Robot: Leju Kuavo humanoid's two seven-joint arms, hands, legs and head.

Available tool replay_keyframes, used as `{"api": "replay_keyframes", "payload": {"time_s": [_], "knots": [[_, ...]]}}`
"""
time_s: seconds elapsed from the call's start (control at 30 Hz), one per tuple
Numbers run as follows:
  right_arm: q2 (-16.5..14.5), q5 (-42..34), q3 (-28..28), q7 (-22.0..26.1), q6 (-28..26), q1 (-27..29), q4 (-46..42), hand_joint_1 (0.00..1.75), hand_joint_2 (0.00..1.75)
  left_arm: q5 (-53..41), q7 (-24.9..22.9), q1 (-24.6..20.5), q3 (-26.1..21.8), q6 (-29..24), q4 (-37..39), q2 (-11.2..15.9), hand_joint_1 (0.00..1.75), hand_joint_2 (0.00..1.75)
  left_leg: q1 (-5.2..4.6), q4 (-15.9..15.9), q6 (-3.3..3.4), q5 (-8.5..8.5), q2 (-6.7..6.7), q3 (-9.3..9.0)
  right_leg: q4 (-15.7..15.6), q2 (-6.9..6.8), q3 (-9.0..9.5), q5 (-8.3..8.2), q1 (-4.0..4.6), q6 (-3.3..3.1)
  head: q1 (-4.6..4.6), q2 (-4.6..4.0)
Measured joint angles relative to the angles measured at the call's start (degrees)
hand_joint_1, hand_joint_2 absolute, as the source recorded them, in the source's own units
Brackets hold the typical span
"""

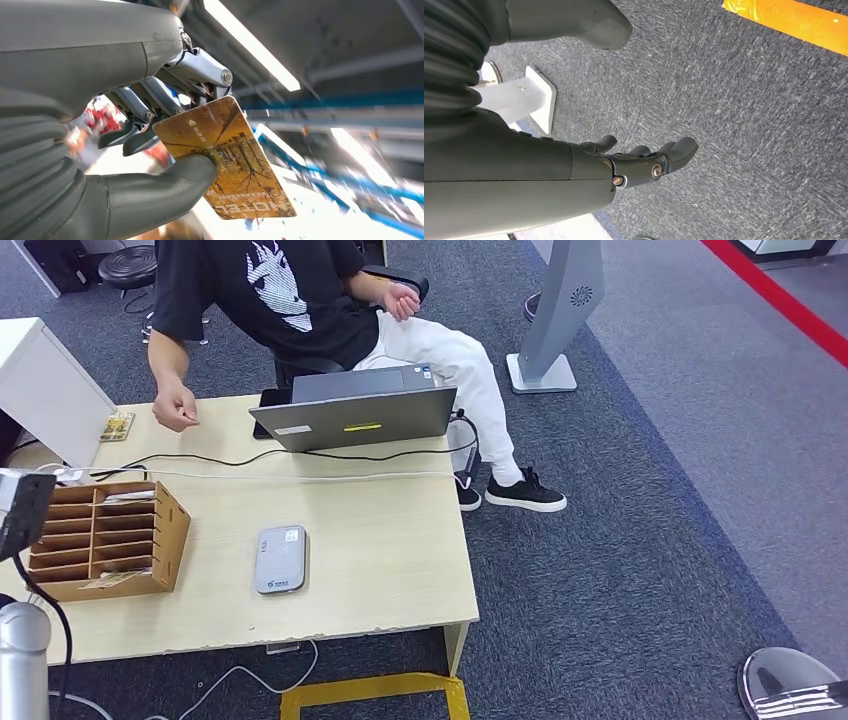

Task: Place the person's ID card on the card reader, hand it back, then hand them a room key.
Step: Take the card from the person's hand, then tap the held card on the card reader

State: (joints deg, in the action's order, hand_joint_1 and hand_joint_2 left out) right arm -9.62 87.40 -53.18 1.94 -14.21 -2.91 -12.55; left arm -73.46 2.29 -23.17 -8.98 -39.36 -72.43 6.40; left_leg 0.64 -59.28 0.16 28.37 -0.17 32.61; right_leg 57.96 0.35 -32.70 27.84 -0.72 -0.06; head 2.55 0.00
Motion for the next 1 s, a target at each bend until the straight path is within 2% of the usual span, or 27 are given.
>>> {"api": "replay_keyframes", "payload": {"time_s": [0.27,0.5,0.8,1.0], "knots": [[0.0,-0.2,0.0,-0.3,-0.1,0.0,0.0,0.0,1.75,9.1,5.4,8.9,7.9,1.6,-1.6,-6.3,1.75,1.75,-0.02,0.0,0.06,0.07,0.03,0.01,0.0,0.01,0.0,0.01,-0.03,0.02,0.0,0.0],[0.0,-0.1,0.0,-1.1,-0.1,0.2,0.0,0.0,1.75,11.7,6.6,15.8,13.1,2.4,-1.9,-9.5,1.75,1.75,0.0,0.0,0.1,0.1,0.05,0.01,0.0,0.02,-0.01,0.02,-0.03,0.01,0.0,0.0],[0.0,-0.2,-0.4,-1.4,0.1,0.7,0.0,0.0,1.75,13.0,6.3,22.4,13.9,4.7,0.6,-9.9,1.75,1.75,0.01,0.0,0.09,0.1,0.05,0.03,0.0,0.01,-0.02,0.04,-0.02,0.02,0.0,0.0],[0.0,0.1,-0.4,-1.7,0.7,1.0,0.0,0.0,1.75,13.7,6.1,24.5,12.4,4.5,4.8,-9.2,1.75,1.75,0.0,0.0,0.09,0.1,0.02,0.06,0.0,-0.01,-0.02,0.04,-0.02,0.03,0.0,0.0]]}}
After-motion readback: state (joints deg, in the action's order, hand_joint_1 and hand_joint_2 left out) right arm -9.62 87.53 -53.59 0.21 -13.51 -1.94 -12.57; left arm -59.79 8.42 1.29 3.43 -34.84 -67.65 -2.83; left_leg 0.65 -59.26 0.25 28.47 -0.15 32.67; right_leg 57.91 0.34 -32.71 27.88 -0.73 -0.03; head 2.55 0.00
